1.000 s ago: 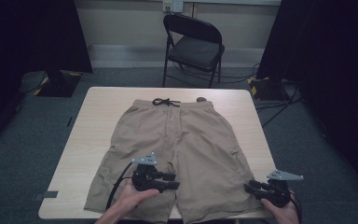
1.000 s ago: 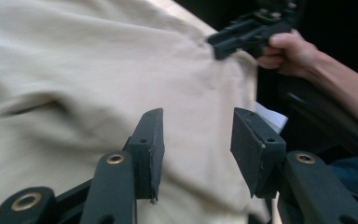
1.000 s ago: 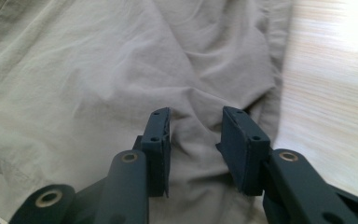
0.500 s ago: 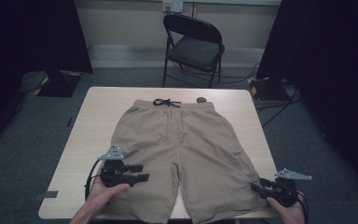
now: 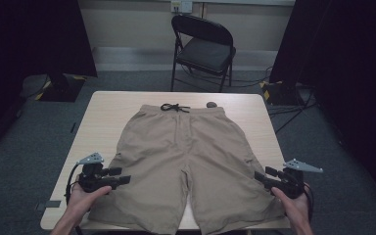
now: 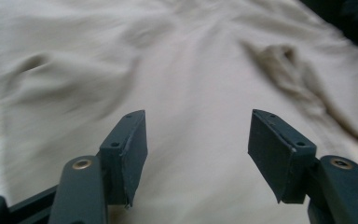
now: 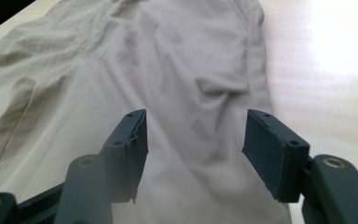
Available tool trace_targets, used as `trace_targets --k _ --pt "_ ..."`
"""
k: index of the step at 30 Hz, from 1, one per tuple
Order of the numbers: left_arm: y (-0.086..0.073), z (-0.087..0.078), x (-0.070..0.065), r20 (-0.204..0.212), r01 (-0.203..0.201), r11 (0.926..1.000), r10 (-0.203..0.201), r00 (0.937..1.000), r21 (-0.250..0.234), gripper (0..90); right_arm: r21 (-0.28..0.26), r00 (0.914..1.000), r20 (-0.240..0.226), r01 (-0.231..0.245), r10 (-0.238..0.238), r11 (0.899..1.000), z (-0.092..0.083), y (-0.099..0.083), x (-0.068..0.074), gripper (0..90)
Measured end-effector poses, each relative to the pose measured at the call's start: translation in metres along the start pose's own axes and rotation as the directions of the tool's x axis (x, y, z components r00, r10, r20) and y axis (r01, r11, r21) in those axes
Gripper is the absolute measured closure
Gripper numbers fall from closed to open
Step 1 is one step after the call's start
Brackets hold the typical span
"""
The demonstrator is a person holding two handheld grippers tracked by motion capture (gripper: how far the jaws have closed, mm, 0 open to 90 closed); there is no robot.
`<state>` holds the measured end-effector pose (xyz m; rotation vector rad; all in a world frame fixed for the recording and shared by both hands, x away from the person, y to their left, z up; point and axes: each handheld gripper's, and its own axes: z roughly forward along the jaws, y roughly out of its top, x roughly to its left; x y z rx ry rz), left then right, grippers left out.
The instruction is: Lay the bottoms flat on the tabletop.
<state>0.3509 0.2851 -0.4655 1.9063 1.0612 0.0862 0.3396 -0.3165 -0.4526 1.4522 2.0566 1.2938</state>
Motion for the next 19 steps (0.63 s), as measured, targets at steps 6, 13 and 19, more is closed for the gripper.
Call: trace_targets --k 6,13,19 --pt "-0.017 -0.021 0.028 -0.085 0.074 0.9962 -0.077 0.9934 -0.046 36.7 -0.001 0.9995 0.015 -0.028 0.028 1.0 0.017 -0.003 -0.001 38.2" --pt "-0.033 -0.022 0.041 -0.159 0.12 0.9924 -0.123 0.9796 -0.031 34.3 0.007 0.9981 0.037 -0.05 0.049 0.999 0.016 -0.014 -0.007 37.5" --pt "-0.037 -0.02 0.04 -0.171 0.12 0.9924 -0.123 0.9776 -0.028 32.2 0.022 0.998 0.035 -0.053 0.052 0.998 0.017 -0.018 -0.008 36.1"
